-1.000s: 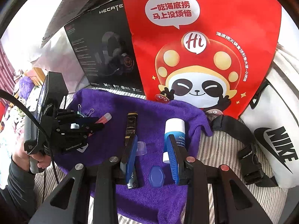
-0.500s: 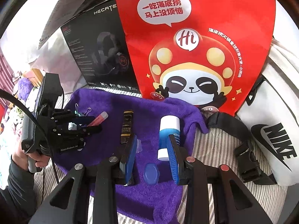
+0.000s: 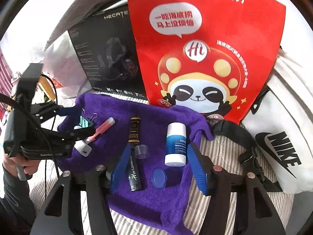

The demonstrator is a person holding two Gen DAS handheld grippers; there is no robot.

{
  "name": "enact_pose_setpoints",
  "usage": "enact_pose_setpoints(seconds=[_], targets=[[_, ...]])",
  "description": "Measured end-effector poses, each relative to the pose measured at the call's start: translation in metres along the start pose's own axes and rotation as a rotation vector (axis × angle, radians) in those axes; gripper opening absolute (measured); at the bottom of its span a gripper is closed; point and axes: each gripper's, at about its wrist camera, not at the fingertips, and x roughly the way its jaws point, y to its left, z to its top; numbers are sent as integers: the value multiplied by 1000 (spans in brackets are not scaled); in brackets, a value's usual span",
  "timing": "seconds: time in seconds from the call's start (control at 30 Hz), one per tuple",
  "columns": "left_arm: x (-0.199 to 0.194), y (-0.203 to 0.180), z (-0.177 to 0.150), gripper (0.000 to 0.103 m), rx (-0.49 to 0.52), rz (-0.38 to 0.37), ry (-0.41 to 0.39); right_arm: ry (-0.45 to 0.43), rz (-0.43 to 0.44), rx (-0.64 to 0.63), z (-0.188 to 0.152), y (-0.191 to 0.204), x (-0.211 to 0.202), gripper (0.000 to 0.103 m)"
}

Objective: Organize rigid objects

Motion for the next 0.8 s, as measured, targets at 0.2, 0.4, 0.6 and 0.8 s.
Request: enact_pose_setpoints(seconds=[0.2, 0.4, 0.6, 0.8], targets=[[-38, 8, -1, 93, -19, 66, -31, -29, 26, 1, 4, 13, -21, 88], [-60, 18, -4, 98, -45, 139, -3, -31, 8, -10, 6, 25, -34, 102], [-78, 19, -10, 98, -70, 143, 43, 13, -35, -33, 3, 36, -37, 103], [-96, 8, -19, 99, -59, 147, 36, 34, -97, -37, -2, 48, -45, 103]])
